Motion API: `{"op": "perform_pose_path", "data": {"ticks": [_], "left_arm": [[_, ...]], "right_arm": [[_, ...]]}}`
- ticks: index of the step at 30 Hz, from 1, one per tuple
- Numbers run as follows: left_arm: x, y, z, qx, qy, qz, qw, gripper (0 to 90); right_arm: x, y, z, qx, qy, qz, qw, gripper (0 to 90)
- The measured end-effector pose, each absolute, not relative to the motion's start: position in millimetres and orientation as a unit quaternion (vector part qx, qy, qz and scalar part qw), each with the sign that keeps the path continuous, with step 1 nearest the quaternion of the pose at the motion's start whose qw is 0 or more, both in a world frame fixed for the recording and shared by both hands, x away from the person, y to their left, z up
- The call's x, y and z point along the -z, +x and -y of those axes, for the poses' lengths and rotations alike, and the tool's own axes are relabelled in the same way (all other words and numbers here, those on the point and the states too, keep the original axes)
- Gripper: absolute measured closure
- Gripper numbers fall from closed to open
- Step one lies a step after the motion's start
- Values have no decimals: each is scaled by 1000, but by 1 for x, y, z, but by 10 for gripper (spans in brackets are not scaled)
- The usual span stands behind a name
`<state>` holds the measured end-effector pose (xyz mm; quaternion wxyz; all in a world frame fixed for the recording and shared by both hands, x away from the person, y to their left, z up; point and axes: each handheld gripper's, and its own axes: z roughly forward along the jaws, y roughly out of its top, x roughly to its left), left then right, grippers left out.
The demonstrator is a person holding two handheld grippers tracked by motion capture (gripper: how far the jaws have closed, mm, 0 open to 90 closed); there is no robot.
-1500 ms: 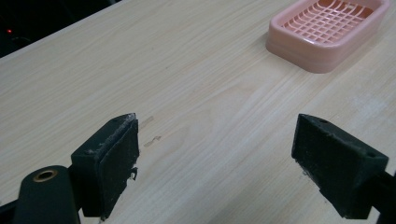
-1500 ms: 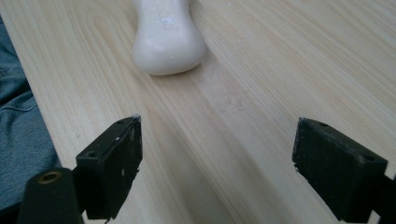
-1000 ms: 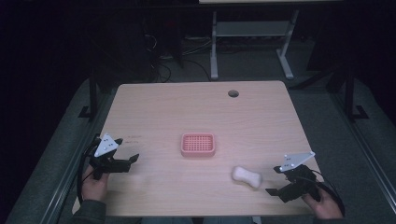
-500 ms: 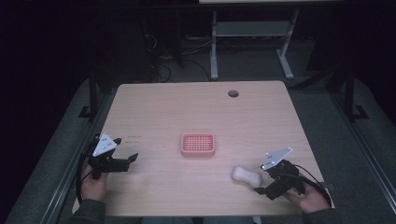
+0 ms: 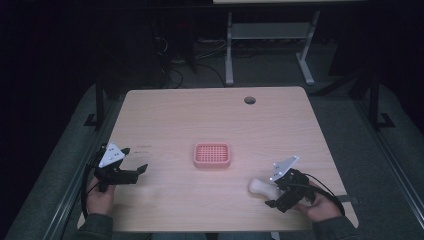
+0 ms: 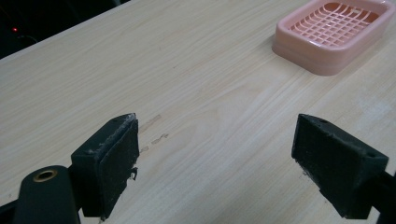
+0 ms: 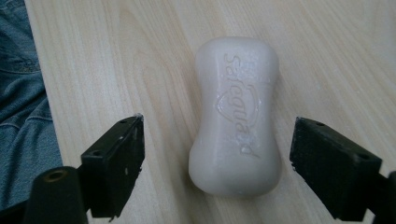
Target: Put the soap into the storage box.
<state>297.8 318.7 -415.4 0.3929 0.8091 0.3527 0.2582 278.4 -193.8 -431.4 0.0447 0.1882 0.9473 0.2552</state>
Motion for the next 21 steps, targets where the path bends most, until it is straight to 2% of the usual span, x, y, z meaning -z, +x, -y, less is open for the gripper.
{"op": "perform_pose_path", "data": {"ticks": [21], "left_arm": [[415, 298, -318, -258, 811, -350, 392, 145]], "right_arm": [[441, 295, 177, -199, 180, -962, 55, 333]]}}
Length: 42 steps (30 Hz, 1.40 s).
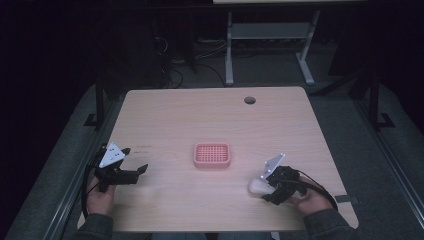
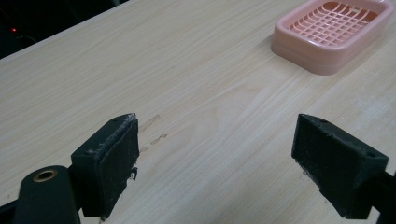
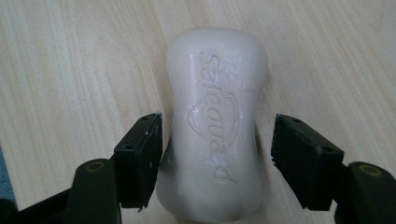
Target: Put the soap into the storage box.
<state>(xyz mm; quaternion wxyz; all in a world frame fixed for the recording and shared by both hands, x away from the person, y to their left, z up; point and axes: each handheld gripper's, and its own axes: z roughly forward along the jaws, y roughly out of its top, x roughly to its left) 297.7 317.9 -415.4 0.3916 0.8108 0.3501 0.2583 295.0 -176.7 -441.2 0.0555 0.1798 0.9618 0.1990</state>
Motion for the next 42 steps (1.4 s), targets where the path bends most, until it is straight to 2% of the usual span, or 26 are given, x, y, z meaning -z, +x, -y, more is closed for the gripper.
{"op": "perform_pose_path", "data": {"ticks": [20, 42], "left_arm": [[416, 298, -317, -256, 810, -351, 393, 145], [415, 297, -319, -258, 808, -353, 396, 145]], "right_arm": [[446, 300, 167, -190, 171, -966, 40, 440], [444, 303, 165, -185, 162, -968, 45, 485]]}}
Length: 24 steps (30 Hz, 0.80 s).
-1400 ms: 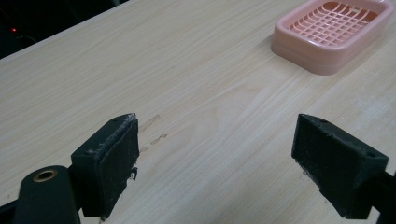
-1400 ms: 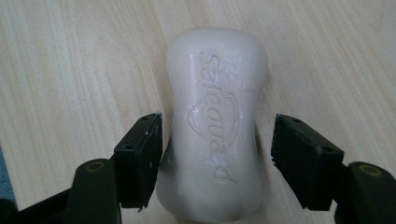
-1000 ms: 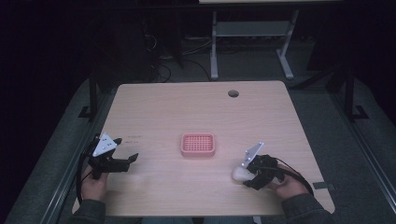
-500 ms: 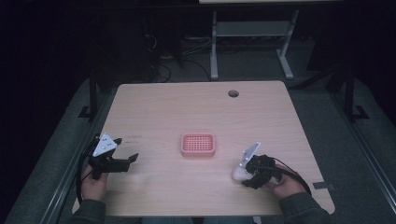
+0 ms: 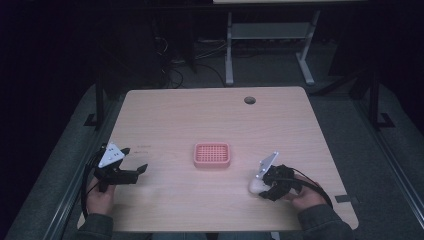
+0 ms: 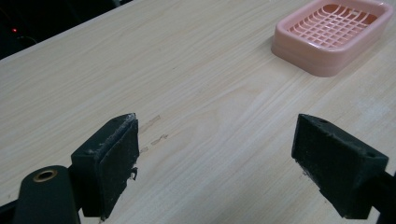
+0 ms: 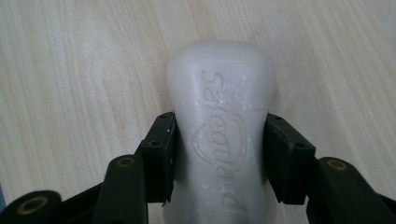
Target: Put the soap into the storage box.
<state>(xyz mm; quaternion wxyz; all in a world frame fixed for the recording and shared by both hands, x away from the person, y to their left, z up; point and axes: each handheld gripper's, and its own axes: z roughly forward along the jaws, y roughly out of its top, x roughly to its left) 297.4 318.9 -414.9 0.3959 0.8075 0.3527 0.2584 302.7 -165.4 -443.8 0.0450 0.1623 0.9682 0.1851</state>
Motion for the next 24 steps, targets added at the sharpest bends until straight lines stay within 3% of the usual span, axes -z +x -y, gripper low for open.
{"op": "perform_pose_path", "data": {"ticks": [24], "left_arm": [[415, 297, -320, -260, 806, -354, 397, 145]], "right_arm": [[412, 320, 150, -220, 141, -964, 53, 486]]}}
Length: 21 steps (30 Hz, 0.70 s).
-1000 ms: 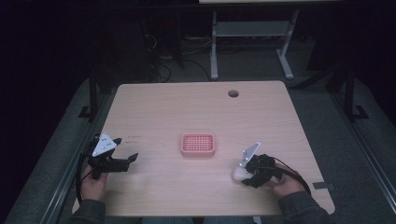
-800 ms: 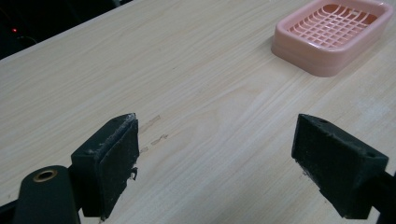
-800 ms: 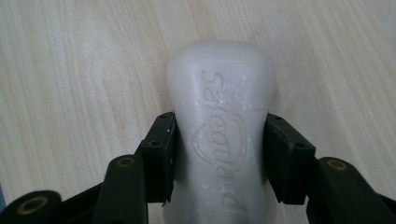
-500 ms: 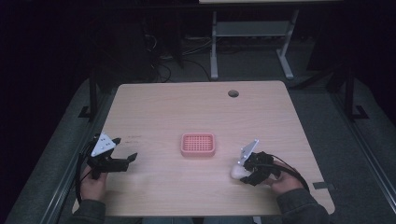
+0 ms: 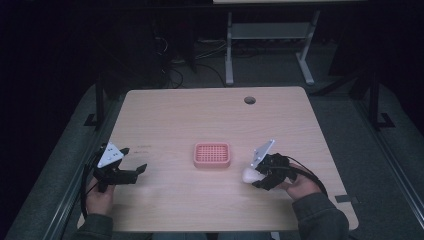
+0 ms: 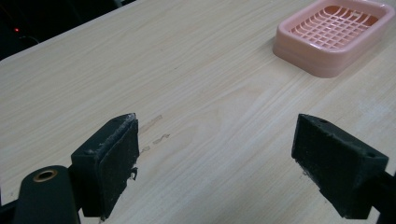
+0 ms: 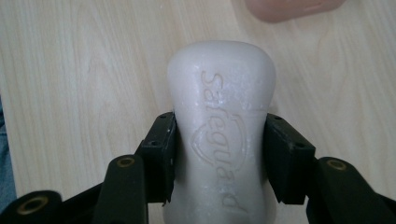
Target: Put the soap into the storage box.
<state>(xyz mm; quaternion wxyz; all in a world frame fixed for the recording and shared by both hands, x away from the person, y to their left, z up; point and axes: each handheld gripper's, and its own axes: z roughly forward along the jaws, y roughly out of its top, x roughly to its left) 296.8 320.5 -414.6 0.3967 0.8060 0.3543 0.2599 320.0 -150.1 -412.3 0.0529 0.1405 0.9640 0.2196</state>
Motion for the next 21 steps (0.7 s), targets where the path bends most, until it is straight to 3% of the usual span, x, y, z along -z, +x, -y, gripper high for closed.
{"op": "perform_pose_path", "data": {"ticks": [21], "left_arm": [[415, 297, -321, -258, 807, -355, 396, 145]], "right_arm": [[395, 349, 120, -228, 116, -965, 49, 486]]}}
